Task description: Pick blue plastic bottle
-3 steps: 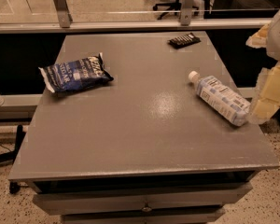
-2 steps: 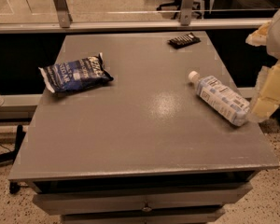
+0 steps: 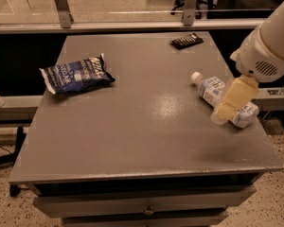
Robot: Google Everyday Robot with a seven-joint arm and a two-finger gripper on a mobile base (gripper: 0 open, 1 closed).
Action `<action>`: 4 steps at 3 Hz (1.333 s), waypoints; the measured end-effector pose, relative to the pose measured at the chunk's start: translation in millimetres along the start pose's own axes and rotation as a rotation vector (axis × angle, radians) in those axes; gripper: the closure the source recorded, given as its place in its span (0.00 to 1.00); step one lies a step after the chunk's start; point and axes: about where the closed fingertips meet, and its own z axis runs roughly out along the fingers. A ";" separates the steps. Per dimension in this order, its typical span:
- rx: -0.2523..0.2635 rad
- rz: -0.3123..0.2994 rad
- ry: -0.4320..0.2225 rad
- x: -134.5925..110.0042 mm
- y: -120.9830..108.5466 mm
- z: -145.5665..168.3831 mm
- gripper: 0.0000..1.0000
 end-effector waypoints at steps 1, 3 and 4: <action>0.031 0.078 -0.024 -11.6 -20.0 29.7 0.00; 0.065 0.165 -0.008 -3.3 -42.8 77.1 0.00; 0.077 0.195 0.006 4.9 -51.8 91.6 0.00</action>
Offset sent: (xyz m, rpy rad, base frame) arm 0.0782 0.0058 -0.0657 0.0566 -0.0353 -0.2030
